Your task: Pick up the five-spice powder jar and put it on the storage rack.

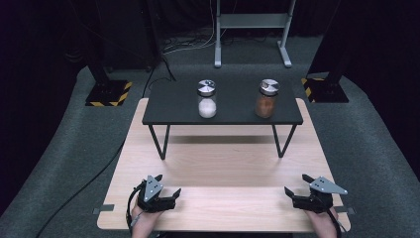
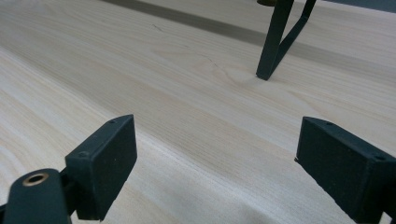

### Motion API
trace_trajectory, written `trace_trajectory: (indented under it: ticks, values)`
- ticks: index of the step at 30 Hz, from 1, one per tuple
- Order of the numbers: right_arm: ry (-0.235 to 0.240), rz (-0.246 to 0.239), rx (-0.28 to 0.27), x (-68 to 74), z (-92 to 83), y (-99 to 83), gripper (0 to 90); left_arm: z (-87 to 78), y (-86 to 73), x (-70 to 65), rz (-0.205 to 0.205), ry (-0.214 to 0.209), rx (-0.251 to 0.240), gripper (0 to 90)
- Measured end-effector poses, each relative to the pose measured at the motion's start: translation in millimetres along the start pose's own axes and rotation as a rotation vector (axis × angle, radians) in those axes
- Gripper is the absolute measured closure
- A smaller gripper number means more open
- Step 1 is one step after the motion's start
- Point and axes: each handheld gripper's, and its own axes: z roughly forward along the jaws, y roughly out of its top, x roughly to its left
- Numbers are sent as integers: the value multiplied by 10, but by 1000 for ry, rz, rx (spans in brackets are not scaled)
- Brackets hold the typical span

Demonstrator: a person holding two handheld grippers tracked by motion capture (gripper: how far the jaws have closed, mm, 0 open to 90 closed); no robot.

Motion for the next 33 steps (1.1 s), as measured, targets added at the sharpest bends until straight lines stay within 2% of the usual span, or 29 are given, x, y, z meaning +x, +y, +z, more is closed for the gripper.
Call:
trace_trajectory:
  ticks: [6,33]
  values:
    - [0,16,4,-23,-2,5,110,0,-10,-7,1,2,-7,129]
    - [-6,26,14,-29,-27,4,111,24,16,-7,8,-1,2,127]
